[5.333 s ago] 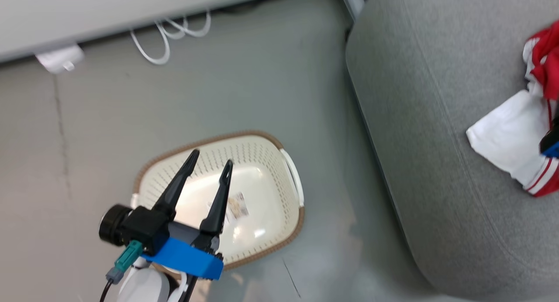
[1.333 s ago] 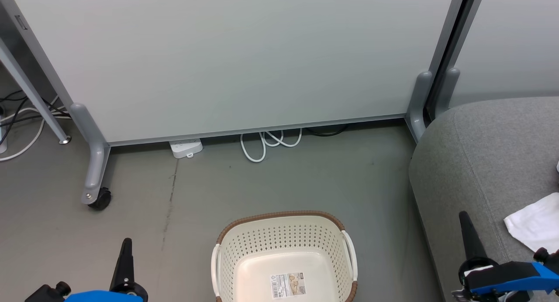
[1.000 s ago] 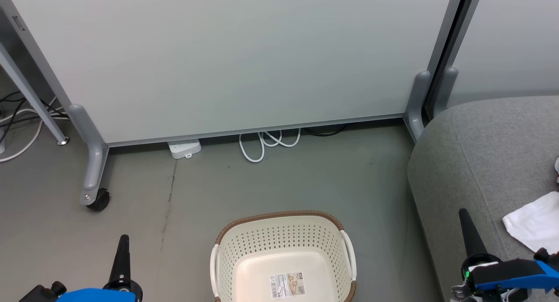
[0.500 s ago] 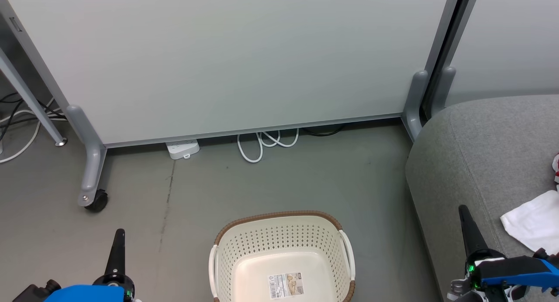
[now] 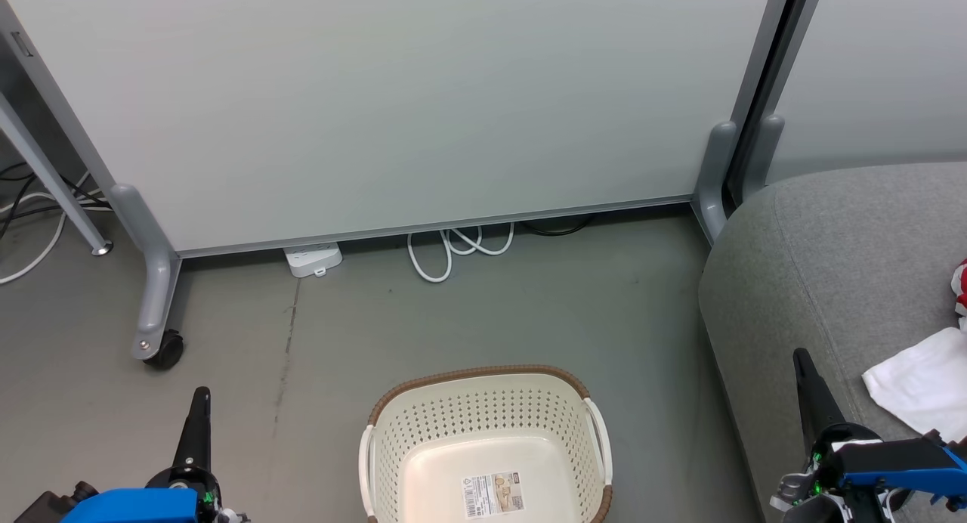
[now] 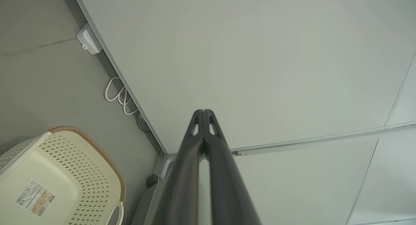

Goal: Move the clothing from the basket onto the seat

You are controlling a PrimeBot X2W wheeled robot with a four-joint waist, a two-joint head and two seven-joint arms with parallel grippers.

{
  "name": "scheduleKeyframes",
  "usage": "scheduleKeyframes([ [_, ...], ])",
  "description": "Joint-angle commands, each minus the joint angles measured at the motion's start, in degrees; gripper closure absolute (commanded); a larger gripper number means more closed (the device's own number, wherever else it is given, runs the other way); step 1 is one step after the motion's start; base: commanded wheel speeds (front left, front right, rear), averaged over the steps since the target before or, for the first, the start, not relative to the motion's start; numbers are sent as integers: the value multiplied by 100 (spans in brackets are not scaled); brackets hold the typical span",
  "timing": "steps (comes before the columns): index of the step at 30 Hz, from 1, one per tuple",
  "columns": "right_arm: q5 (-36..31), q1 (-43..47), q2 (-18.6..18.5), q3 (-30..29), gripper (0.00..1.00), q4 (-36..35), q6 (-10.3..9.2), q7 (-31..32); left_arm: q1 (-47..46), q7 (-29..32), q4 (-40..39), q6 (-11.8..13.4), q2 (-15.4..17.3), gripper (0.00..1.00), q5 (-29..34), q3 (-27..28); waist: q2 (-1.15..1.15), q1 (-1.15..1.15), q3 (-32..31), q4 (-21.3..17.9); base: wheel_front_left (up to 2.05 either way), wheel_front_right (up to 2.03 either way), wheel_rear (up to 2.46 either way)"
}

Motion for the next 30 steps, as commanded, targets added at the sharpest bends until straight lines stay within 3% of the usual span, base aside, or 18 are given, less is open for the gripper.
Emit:
scheduleKeyframes([
  [1, 94, -117, -30, 10, 100, 2, 1, 21, -110, 18, -53, -35, 38, 100, -77, 29, 0, 0, 0, -1, 0, 0, 0],
  [30, 1360, -266, -37, 19, 100, 166, 0, 110, -166, 329, -198, -41, 48, 100, -1193, 162, 0, 0, -4, -73, 0, 0, 0],
])
